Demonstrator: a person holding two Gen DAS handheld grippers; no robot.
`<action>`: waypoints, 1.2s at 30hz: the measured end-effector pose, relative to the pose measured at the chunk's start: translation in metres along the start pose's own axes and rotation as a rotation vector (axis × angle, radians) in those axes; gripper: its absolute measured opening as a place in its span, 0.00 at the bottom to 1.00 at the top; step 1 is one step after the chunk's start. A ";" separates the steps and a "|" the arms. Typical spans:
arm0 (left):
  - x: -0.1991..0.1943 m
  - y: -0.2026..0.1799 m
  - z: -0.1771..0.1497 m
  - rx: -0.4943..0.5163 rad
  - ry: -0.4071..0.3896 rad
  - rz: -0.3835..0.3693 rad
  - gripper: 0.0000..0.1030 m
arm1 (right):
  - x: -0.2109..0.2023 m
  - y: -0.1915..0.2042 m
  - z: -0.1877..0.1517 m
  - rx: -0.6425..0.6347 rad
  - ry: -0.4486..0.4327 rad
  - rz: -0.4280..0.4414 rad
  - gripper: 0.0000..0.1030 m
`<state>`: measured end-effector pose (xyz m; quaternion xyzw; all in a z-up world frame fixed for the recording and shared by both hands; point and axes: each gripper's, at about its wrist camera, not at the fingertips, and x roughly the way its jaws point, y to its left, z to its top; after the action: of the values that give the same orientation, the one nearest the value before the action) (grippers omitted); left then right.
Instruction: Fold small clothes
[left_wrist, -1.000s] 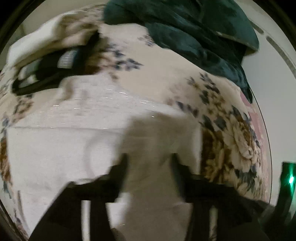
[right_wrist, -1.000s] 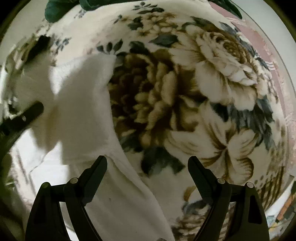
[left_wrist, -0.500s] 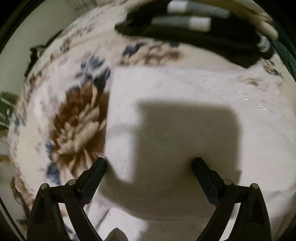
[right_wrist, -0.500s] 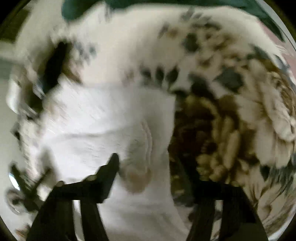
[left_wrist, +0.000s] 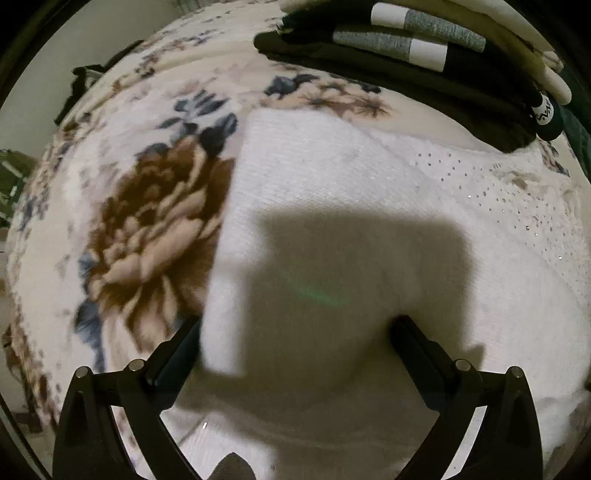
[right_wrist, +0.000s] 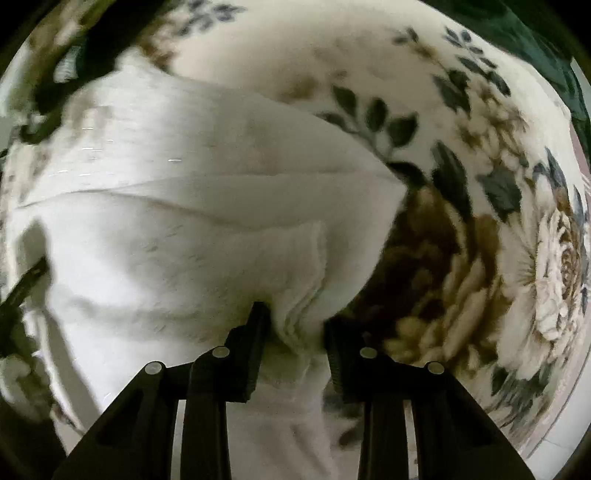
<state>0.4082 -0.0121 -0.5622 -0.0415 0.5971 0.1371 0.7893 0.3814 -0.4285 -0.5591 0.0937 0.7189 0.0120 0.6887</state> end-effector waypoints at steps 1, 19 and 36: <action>-0.005 -0.004 -0.003 0.003 -0.002 0.025 1.00 | -0.003 -0.003 -0.001 -0.005 0.004 0.005 0.14; -0.141 -0.135 -0.166 0.072 0.107 -0.031 1.00 | -0.097 -0.111 -0.011 -0.018 0.122 0.274 0.50; -0.112 -0.278 -0.346 0.274 0.275 -0.077 0.53 | -0.006 -0.152 0.068 0.058 0.188 0.511 0.51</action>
<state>0.1326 -0.3767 -0.5812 0.0250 0.7103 0.0174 0.7033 0.4308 -0.5865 -0.5785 0.2903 0.7328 0.1734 0.5905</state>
